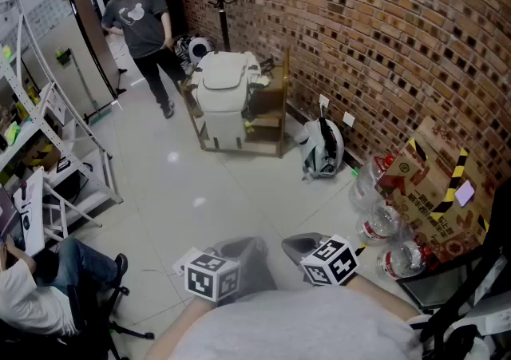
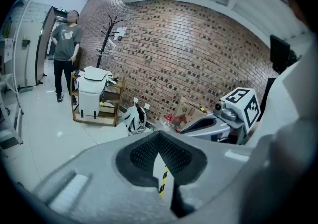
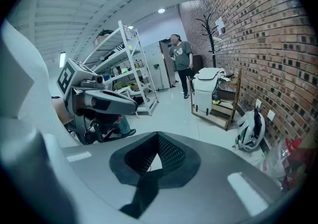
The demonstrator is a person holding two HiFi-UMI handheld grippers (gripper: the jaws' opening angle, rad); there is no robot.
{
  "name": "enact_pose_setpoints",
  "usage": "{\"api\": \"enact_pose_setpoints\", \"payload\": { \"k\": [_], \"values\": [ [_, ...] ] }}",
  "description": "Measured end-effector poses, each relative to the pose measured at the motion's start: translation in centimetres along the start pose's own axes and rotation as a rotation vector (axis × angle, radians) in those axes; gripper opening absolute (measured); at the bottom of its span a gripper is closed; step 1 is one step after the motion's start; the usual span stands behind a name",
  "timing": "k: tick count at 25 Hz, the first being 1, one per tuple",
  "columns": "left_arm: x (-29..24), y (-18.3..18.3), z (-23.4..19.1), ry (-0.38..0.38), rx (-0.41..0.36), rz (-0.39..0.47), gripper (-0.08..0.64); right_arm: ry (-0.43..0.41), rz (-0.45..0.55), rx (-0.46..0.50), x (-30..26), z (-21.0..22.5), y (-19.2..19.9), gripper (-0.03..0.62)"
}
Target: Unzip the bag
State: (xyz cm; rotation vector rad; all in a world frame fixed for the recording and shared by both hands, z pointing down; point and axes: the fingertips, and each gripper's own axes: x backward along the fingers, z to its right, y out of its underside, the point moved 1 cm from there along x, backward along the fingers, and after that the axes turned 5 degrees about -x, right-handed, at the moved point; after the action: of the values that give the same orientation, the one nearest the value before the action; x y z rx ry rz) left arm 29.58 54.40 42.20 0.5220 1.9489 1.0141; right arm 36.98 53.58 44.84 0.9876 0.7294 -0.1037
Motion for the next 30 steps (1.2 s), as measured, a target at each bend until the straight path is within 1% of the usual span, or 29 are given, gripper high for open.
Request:
{"api": "enact_pose_setpoints", "payload": {
  "k": [4,9,12,15,18,20,22,27,30],
  "values": [
    [-1.9,-1.8,-5.5,-0.006,0.029,-0.019,0.002,-0.006,-0.01,-0.017,-4.2,2.8,-3.7,-0.002],
    [-4.9,-5.9,-14.5,-0.012,0.062,-0.051,0.0,-0.014,-0.029,-0.06,-11.0,6.9,-10.2,-0.002],
    [-7.2,-9.2,-20.3,-0.013,0.059,-0.061,0.002,-0.016,-0.037,-0.064,-15.0,9.8,-14.9,-0.002],
    [-8.3,-12.4,-25.9,-0.018,0.057,-0.061,0.0,0.0,-0.03,-0.05,-18.4,11.8,-20.1,-0.002],
    [-9.4,-15.1,-30.1,0.002,0.048,-0.062,0.001,0.013,-0.002,-0.046,-20.9,13.2,-24.3,-0.002],
    [-10.2,-15.8,-31.9,0.017,0.046,-0.071,0.0,0.005,0.008,-0.03,-22.3,13.5,-25.8,-0.002],
    [-11.0,-16.2,-33.0,0.022,0.05,-0.071,0.0,0.009,-0.001,-0.014,-23.2,14.2,-26.5,-0.002],
    [-13.0,-18.0,-33.4,0.015,0.045,-0.054,0.0,0.011,0.008,-0.01,-22.7,17.3,-27.6,-0.002],
    [-13.6,-19.4,-35.1,0.011,0.044,-0.045,0.001,0.013,0.026,-0.009,-23.4,18.5,-29.4,-0.002]
  ]
}}
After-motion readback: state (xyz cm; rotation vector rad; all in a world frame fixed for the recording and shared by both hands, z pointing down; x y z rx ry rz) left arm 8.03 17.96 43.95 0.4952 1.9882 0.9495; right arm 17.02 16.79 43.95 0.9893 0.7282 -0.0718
